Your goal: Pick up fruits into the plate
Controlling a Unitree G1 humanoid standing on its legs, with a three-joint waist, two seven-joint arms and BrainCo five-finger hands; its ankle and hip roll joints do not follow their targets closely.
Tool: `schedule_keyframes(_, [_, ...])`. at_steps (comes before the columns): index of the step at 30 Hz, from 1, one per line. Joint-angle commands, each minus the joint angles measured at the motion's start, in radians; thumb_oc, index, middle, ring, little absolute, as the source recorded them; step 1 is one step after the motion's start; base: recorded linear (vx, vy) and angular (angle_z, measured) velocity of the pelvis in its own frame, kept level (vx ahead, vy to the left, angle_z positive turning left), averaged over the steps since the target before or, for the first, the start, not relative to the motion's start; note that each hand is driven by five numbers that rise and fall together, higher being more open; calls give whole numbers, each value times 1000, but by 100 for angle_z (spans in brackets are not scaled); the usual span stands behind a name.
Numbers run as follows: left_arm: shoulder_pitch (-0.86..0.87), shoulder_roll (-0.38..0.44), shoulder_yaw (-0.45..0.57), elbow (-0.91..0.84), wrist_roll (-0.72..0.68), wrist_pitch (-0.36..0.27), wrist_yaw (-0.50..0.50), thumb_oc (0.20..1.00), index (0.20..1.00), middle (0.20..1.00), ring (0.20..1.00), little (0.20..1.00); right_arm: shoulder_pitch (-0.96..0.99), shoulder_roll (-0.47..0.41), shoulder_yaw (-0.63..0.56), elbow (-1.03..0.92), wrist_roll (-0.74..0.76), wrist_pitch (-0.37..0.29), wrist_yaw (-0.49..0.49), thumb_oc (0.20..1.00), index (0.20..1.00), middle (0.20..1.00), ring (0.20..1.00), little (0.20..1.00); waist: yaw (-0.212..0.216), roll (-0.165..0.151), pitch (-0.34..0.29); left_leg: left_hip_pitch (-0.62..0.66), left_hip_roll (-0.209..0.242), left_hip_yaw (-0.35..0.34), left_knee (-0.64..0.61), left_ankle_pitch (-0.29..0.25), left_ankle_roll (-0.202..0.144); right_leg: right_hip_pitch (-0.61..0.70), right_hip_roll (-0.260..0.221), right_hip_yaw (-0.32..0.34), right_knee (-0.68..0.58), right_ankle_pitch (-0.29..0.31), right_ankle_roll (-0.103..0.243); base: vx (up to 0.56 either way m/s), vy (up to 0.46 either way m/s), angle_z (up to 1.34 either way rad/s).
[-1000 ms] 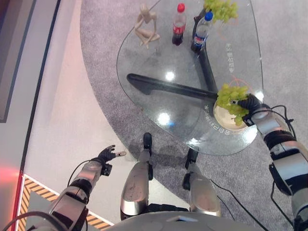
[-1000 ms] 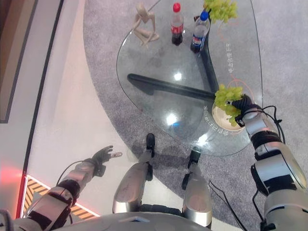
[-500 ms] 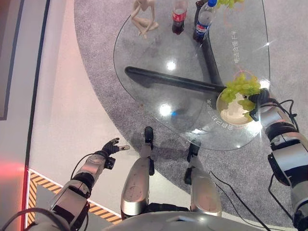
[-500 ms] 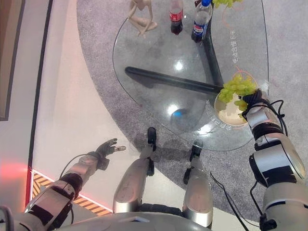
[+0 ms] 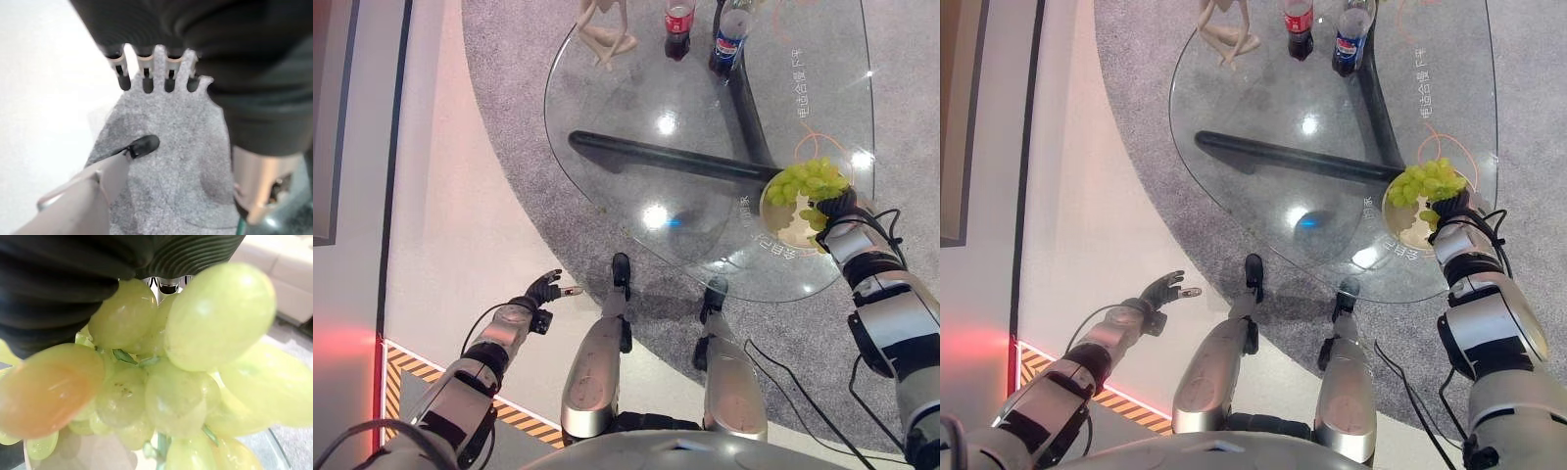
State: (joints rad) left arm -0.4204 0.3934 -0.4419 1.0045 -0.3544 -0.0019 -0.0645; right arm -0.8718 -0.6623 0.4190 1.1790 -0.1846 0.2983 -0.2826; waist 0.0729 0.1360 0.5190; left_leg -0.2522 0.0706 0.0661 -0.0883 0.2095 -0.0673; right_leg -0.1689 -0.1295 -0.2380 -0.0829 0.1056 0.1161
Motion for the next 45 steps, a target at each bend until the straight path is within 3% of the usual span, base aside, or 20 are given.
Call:
schedule_keyframes(1, [-39,-19,-44,61,-13,7,14,1000,1000,1000,1000,1000,-86,-22,81,22,-39,5,-90,1000,1000,1000,1000,1000,-8,-19,1,22,-37,3,41,-185,3,-123,-28,-9,164,-104,-6,-25,34,-6])
schedule_keyframes(15, [-44,-26,-42,79,-13,8,10,1000,1000,1000,1000,1000,-70,-1,69,23,-33,22,-162,1000,1000,1000,1000,1000,-9,-30,1,39,-38,14,34,-188,6,-112,-28,-6,159,-99,-2,-4,10,-1])
schedule_keyframes(27, [21,-48,-20,93,-12,-5,10,1000,1000,1000,1000,1000,102,40,-28,-55,144,-117,-205,1000,1000,1000,1000,1000,-23,-73,-69,106,-19,31,18,-204,-2,-40,-22,-4,130,-101,2,22,33,1])
schedule_keyframes(31, [70,-51,16,100,-42,1,-5,1000,1000,1000,1000,1000,275,102,-82,-174,300,-200,-137,1000,1000,1000,1000,1000,-38,-105,-113,146,-11,44,19,-215,-2,7,-18,7,119,-103,1,76,35,-4])
schedule_keyframes(32, [90,-55,34,105,-60,7,-10,1000,1000,1000,1000,1000,338,128,-108,-212,370,-219,-89,1000,1000,1000,1000,1000,-43,-116,-130,162,-8,48,19,-219,-2,24,-18,11,115,-105,1,133,37,-13])
schedule_keyframes(33, [122,-67,65,112,-61,11,-15,1000,1000,1000,1000,1000,441,174,-147,-237,460,-286,-10,1000,1000,1000,1000,1000,-48,-128,-155,183,-6,51,18,-223,-2,50,-17,17,108,-106,1,131,33,-13])
schedule_keyframes(36, [173,-85,96,131,-47,13,-35,1000,1000,1000,1000,1000,572,245,-180,-242,565,-338,102,1000,1000,1000,1000,1000,-53,-143,-200,214,-3,57,17,-228,-1,87,-17,22,98,-108,3,149,23,-11])
schedule_keyframes(41, [238,-128,145,203,-1,26,-53,1000,1000,1000,1000,1000,709,368,-193,-112,575,-374,270,1000,1000,1000,1000,1000,-59,-155,-290,278,-3,65,14,-241,2,161,-16,20,81,-115,4,216,24,-7])
schedule_keyframes(45, [281,-163,171,255,29,54,-64,1000,1000,1000,1000,1000,764,422,-211,1,562,-324,326,1000,1000,1000,1000,1000,-64,-147,-353,330,-7,70,8,-257,7,216,-17,17,65,-123,5,178,49,-3])
